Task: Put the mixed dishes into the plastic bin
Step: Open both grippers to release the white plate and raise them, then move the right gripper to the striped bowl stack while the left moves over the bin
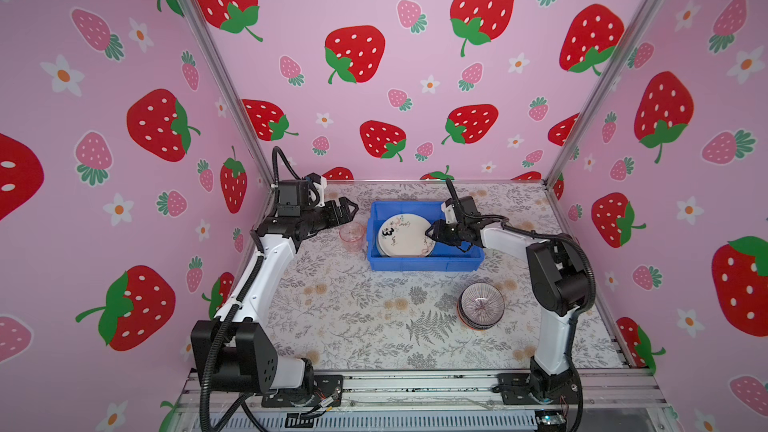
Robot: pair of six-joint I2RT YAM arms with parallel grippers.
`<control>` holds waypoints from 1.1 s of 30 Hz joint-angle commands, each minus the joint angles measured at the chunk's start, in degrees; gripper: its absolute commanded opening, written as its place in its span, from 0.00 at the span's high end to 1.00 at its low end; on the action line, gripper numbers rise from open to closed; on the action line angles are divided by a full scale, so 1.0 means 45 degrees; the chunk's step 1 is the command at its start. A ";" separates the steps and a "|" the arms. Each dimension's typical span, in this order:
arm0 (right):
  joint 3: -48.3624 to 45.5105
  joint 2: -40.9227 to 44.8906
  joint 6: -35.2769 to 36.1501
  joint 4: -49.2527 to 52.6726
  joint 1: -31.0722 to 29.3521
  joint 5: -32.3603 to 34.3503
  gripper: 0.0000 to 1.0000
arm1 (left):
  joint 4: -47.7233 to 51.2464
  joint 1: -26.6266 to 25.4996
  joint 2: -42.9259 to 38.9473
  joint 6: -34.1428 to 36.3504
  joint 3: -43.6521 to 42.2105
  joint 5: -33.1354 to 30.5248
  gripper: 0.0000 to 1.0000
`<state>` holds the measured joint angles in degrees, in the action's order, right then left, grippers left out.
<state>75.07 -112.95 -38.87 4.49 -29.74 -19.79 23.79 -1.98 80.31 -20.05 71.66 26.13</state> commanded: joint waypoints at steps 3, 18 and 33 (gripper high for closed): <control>0.0277 0.1439 0.0298 0.0493 -0.0111 0.0436 0.53 | -0.0323 0.0071 0.0223 -0.0198 -0.0142 0.0226 0.01; -0.1579 0.6580 0.1155 0.2469 -0.0133 0.2002 0.38 | -0.0108 0.0068 0.0728 -0.0597 -0.0179 -0.0321 0.01; -0.2774 0.9668 0.1168 0.5161 0.0347 0.4125 0.01 | 0.0958 -0.1675 0.0276 -0.0077 -0.0006 -0.1856 0.01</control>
<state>63.29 -72.16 -33.65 23.22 -28.58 -4.84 24.95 -7.05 83.53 -22.17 70.72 21.12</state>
